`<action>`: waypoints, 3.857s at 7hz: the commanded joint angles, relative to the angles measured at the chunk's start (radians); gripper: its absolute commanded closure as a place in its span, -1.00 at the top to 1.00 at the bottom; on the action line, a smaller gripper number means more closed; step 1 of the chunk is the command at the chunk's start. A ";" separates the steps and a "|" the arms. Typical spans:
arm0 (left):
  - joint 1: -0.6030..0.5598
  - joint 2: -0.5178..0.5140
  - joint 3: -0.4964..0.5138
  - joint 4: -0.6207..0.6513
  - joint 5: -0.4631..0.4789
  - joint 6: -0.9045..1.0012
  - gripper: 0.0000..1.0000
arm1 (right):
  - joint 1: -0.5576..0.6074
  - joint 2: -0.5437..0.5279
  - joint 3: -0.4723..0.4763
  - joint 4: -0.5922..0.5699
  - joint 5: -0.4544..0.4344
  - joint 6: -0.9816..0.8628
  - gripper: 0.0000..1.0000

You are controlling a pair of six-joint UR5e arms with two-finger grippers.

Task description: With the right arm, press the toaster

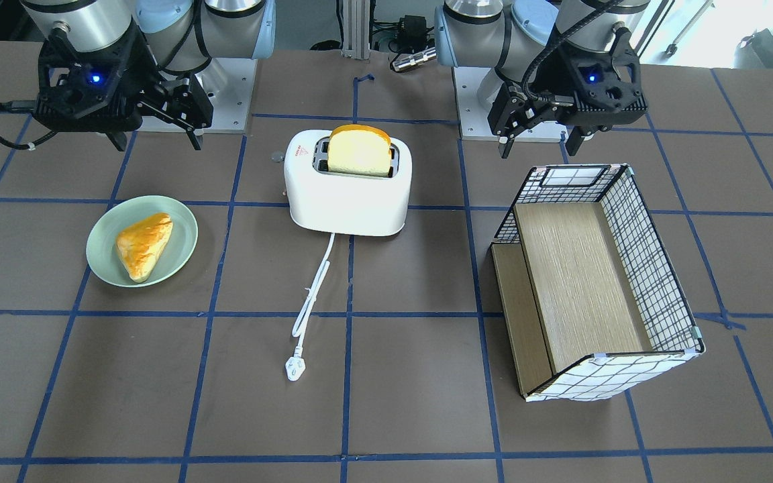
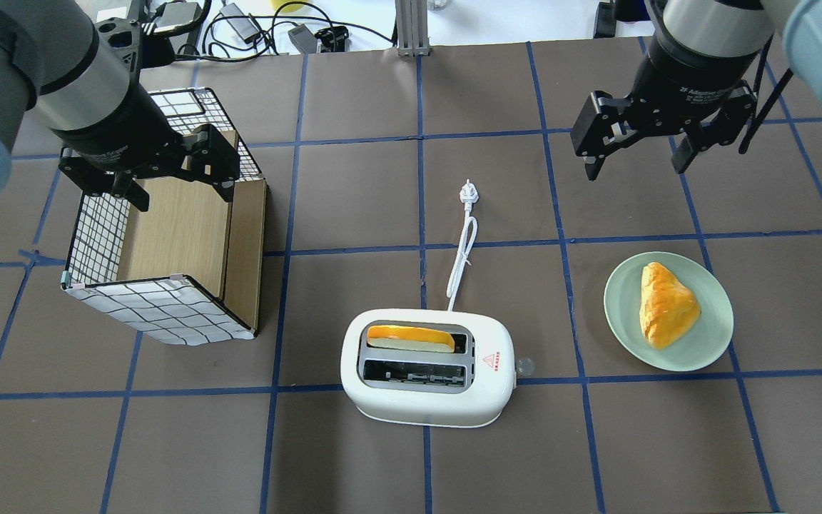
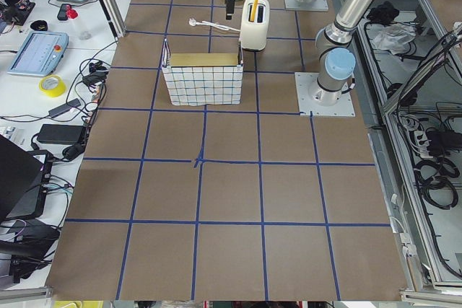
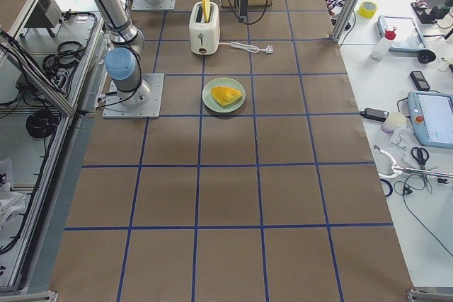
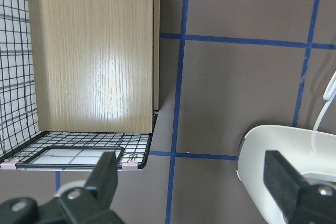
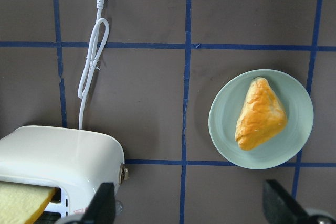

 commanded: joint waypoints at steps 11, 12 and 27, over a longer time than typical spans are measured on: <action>0.000 0.000 -0.001 0.000 0.000 0.000 1.00 | -0.008 0.010 0.017 -0.168 0.017 0.047 1.00; 0.000 -0.002 0.000 0.000 0.000 0.000 1.00 | -0.003 0.008 0.017 -0.169 0.017 0.047 1.00; 0.000 0.000 0.000 0.000 0.000 0.000 1.00 | -0.038 0.004 0.021 -0.171 0.017 0.055 1.00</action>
